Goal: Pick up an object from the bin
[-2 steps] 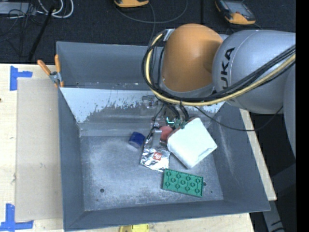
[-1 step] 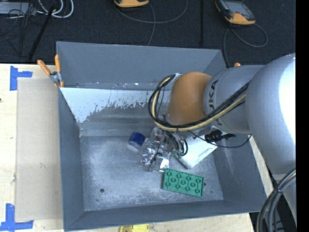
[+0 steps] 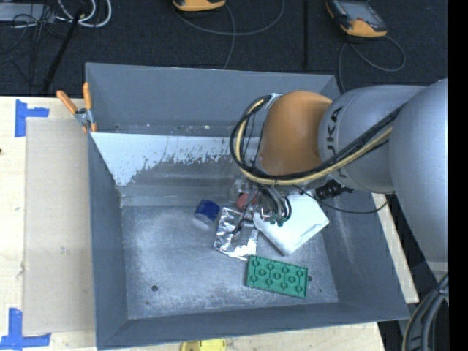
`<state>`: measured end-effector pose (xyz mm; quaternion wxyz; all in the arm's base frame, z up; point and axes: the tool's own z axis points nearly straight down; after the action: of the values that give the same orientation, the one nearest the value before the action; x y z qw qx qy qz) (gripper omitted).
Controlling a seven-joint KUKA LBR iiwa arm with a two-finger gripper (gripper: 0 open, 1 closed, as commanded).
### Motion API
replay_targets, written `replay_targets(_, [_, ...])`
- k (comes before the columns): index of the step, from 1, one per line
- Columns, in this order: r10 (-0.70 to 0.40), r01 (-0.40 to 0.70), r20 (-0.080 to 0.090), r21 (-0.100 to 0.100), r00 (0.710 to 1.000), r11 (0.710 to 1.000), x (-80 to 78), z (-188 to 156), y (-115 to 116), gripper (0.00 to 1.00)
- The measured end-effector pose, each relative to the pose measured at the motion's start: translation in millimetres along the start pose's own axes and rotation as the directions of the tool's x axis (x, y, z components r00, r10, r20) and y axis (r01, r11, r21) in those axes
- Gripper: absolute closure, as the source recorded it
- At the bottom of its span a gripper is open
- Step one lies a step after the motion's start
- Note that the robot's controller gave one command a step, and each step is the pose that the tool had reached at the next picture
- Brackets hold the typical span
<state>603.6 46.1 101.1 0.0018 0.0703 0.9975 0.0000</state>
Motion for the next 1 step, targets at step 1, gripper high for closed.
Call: replay_targets(1, [-0.046,0.046,-0.007,0.001,0.999,0.999,18.4,1.1,-4.3,0.0])
